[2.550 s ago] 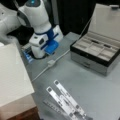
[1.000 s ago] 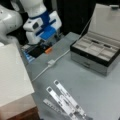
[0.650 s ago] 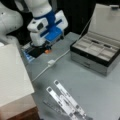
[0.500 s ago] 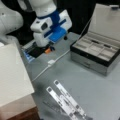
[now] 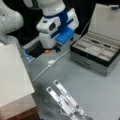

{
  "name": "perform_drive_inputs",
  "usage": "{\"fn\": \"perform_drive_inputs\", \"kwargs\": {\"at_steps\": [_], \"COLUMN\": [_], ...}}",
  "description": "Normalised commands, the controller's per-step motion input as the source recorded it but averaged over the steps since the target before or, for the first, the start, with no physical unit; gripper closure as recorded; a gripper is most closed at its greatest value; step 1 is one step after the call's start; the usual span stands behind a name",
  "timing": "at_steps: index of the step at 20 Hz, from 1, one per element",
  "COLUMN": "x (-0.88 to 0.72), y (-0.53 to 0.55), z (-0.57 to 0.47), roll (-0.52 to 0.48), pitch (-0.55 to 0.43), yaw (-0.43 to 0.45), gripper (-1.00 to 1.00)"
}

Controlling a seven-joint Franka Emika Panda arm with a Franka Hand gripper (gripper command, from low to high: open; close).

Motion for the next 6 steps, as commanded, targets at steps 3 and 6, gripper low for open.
{"fn": "perform_drive_inputs", "kwargs": {"at_steps": [3, 6], "x": [0.26, 0.29], "y": [-0.06, -0.06], "z": [0.20, 0.11], "roll": [-0.159, -0.173], "pitch": [0.268, 0.253], "yaw": [0.029, 0.027], "gripper": [-1.00, -1.00]}}
